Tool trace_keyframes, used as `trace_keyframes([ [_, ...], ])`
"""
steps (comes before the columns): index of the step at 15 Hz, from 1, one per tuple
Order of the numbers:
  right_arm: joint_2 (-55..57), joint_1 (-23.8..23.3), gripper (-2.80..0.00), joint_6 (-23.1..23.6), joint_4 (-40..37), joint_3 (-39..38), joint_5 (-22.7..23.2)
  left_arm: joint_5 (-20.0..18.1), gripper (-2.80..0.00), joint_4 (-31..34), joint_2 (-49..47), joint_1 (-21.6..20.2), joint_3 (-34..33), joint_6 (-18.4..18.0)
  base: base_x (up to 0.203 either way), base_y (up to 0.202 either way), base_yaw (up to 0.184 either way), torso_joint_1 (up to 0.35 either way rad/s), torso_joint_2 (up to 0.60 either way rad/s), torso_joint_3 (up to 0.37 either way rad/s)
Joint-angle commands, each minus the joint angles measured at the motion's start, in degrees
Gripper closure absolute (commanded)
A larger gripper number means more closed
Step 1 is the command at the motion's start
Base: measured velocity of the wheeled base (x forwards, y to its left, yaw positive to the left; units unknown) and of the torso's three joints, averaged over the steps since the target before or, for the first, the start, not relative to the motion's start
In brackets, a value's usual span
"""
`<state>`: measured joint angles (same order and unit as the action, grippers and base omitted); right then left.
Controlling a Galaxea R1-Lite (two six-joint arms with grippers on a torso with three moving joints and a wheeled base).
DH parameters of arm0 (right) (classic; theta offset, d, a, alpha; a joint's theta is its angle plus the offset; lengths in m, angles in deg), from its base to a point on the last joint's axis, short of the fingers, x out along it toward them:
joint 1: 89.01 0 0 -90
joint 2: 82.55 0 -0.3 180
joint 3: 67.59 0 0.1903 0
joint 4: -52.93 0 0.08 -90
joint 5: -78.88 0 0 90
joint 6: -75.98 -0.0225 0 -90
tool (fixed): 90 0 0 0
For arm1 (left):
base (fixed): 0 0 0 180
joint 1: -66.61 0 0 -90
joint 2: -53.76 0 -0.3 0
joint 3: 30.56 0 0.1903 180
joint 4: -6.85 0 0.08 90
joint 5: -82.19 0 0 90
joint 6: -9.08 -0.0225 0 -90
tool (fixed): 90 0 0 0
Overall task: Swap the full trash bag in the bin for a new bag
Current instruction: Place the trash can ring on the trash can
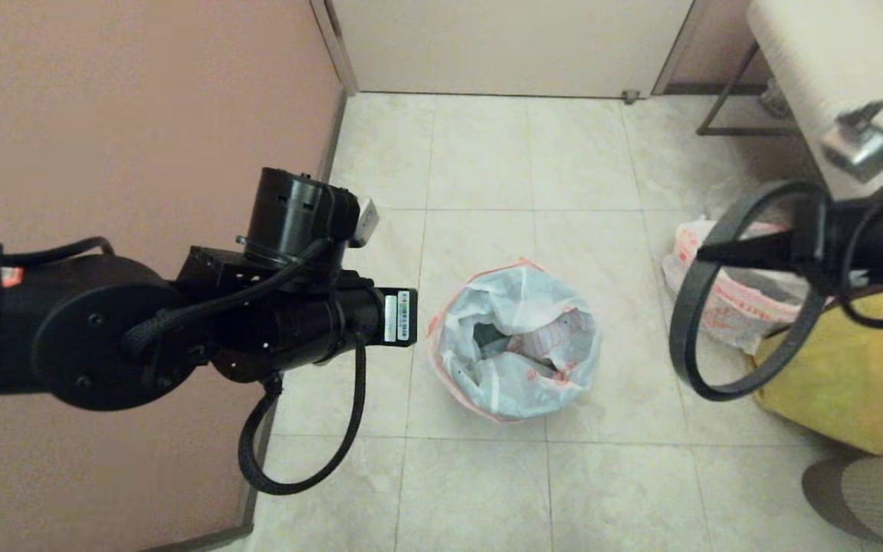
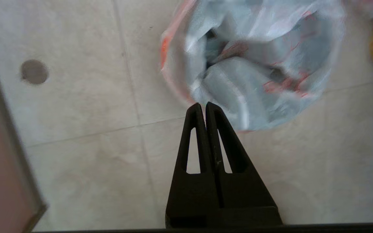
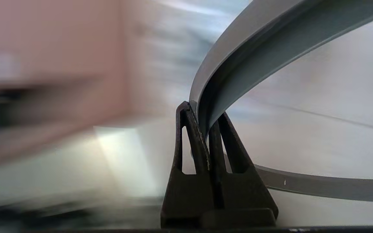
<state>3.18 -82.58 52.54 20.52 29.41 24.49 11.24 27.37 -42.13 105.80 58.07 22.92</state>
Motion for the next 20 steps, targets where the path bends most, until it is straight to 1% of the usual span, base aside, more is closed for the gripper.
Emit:
trace_keyframes([
  [1,-9.09,4.08,0.00,-19.97,1.37,6.38,14.47,-0.94,0.00,-0.71,0.00,-0.75,0.06,0.22,0.000,0.000,0.000,0.000,0.00,0.000],
  [2,-7.41,6.95,0.00,-25.06,5.07,8.85,18.66,-2.13,0.00,-0.75,-0.10,-1.41,0.20,0.25,0.000,0.000,0.000,0.000,0.00,0.000],
  [3,-5.33,9.86,0.00,-29.22,9.35,10.14,20.08,-4.36,0.00,-0.85,-0.37,-1.85,0.15,0.56,0.000,0.000,0.000,0.000,0.00,0.000],
  [4,-3.00,12.32,0.00,-34.54,14.13,11.38,20.57,-6.45,0.00,-1.52,-1.31,-2.73,0.18,1.71,0.000,0.000,0.000,0.000,0.00,0.000],
  [5,-0.98,14.91,0.00,-38.31,18.65,12.13,21.23,-8.23,0.00,-4.17,-2.66,-3.44,0.20,4.03,0.000,0.000,0.000,0.000,0.00,0.000],
  [6,0.79,17.34,0.00,-39.42,21.80,12.31,22.04,-9.12,0.00,-7.97,-3.69,-4.09,0.00,6.41,0.000,0.000,0.000,0.000,0.00,0.000],
  [7,2.11,18.43,0.00,-39.79,23.91,12.08,23.68,-10.46,0.00,-10.76,-4.45,-4.28,-0.56,9.17,0.000,0.000,0.000,0.000,0.00,0.000],
  [9,3.93,18.08,0.00,-39.83,26.78,10.01,27.27,-14.85,0.00,-11.68,-4.49,-4.34,-1.59,11.03,0.000,0.000,0.000,0.000,0.00,0.000],
  [10,3.98,18.02,0.00,-39.84,29.14,7.67,28.68,-18.10,0.00,-11.72,-4.28,-4.66,-1.80,12.44,0.000,0.000,0.000,0.000,0.00,0.000],
  [11,3.84,18.07,0.00,-39.88,33.63,4.75,30.74,-21.30,0.00,-11.68,-4.09,-5.31,-1.93,14.02,0.000,0.000,0.000,0.000,0.00,0.000],
  [12,3.73,18.02,0.00,-39.92,38.36,2.15,32.83,-22.46,0.00,-11.73,-4.11,-6.00,-1.98,14.55,0.000,0.000,0.000,0.000,0.00,0.000],
  [14,4.29,16.49,0.00,-39.92,45.66,-2.83,36.32,-22.83,0.00,-11.83,-3.56,-6.64,-1.99,14.55,0.000,0.000,0.000,0.000,0.00,0.000],
  [15,5.75,15.92,0.00,-39.79,51.12,-5.41,38.18,-22.79,0.00,-11.84,-2.73,-7.00,-1.98,14.55,0.000,0.000,0.000,0.000,0.00,0.000],
  [16,7.96,15.69,0.00,-39.79,58.35,-7.69,39.38,-22.82,0.00,-11.91,-2.05,-7.69,-1.84,14.55,0.000,0.000,0.000,0.000,0.00,0.000],
  [18,14.26,15.97,0.00,-40.48,71.52,-10.14,40.36,-22.78,0.00,-11.97,-0.86,-8.93,-1.58,14.58,0.000,0.000,0.000,0.000,0.00,0.000],
  [20,24.12,16.43,0.00,-43.81,83.94,-9.33,41.57,-22.62,0.00,-12.00,0.49,-9.97,-1.37,14.38,0.000,0.000,0.000,0.000,0.00,0.000],
])
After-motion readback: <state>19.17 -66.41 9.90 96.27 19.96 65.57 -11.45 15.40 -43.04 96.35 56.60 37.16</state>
